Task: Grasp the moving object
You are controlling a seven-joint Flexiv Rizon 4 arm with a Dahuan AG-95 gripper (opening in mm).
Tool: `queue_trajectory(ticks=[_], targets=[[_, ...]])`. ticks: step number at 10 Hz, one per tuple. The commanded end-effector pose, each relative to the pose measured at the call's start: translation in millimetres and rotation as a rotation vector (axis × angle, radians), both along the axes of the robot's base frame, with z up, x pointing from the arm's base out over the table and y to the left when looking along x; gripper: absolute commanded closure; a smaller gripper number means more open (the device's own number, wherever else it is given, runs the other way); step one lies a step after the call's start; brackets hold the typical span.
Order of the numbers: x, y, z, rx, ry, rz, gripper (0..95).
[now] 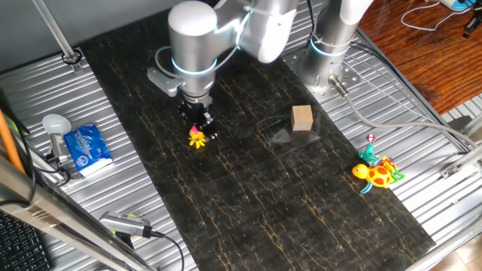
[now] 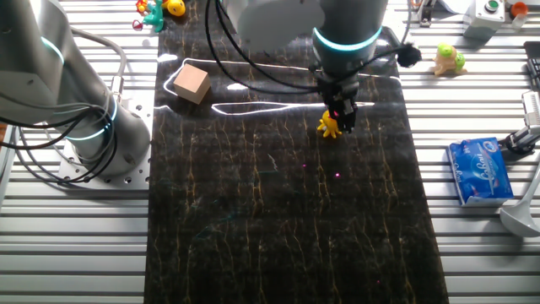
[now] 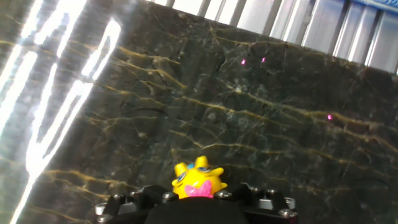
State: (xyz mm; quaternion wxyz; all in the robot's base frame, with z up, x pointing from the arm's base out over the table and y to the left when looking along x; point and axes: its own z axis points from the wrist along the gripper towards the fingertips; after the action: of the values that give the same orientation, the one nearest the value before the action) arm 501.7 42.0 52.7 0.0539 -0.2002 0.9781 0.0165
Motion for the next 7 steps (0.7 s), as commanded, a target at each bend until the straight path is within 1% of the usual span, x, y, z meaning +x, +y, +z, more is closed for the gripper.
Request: queue_trajectory(ticks=[1, 3, 4, 5, 6, 7], targets=[[-0.6, -1.4, 2.4, 0.006, 0.000, 0.002, 19.0], [0.9, -1.5, 2.5, 0.026, -0.002, -0.009, 19.0], [0.8, -1.3, 2.5, 0.031, -0.002, -0.009, 38.0], [0.8, -1.1, 2.5, 0.037, -0.001, -0.014, 38.0], [0.9, -0.9, 2.5, 0.039, -0.002, -0.015, 57.0], [0.9, -0.4, 2.4, 0.044, -0.007, -0.011, 57.0]])
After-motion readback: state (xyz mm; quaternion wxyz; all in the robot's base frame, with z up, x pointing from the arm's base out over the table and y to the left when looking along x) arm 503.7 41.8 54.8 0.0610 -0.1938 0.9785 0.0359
